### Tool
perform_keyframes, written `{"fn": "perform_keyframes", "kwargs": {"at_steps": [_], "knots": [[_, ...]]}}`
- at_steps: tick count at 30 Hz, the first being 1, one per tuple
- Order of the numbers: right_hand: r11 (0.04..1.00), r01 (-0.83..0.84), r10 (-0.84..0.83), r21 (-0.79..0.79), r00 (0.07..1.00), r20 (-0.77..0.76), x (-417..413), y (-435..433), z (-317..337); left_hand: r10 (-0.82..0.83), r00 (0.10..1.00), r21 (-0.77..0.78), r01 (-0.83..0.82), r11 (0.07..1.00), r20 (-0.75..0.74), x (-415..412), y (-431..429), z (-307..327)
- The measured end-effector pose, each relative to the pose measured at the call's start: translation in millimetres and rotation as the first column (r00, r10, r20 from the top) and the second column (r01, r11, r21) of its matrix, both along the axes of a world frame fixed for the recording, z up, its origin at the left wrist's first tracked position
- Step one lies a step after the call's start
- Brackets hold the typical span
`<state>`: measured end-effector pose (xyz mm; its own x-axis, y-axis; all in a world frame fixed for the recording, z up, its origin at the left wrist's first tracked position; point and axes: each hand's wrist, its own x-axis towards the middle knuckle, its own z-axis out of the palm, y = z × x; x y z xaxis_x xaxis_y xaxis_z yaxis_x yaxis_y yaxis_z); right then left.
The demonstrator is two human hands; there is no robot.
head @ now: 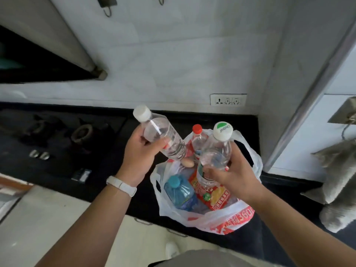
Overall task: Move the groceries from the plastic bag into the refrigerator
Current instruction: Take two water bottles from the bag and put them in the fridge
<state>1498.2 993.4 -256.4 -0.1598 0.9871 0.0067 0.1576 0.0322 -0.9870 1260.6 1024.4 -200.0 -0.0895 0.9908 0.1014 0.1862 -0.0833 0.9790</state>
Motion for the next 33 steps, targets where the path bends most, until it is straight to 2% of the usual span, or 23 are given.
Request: {"fn": "perform_keyframes", "kwargs": {"at_steps": [8,16,23,26,33], "knots": [[0.980,-0.140,0.148,0.142,0.988,-0.049,-40.7,7.8,58.5,0.149,0.985,0.116,-0.160,0.980,0.092,-34.7,-50.6,45.1],[0.942,-0.307,0.315,0.139,0.948,-0.039,-124.2,-12.5,75.4,0.300,0.943,0.124,-0.318,0.940,0.140,-100.9,-109.9,45.8],[0.904,-0.422,0.423,0.070,0.906,0.010,-244.5,-58.9,58.2,0.450,0.886,0.039,-0.456,0.889,0.109,-199.3,-190.0,21.1],[0.881,-0.469,0.467,0.065,0.883,0.041,-299.6,-82.4,51.8,0.534,0.839,0.009,-0.538,0.843,0.108,-246.0,-229.6,13.0],[0.826,-0.562,0.562,0.035,0.827,0.010,-427.2,-148.3,40.1,0.687,0.719,-0.024,-0.689,0.724,0.105,-349.5,-327.0,-4.7]]}}
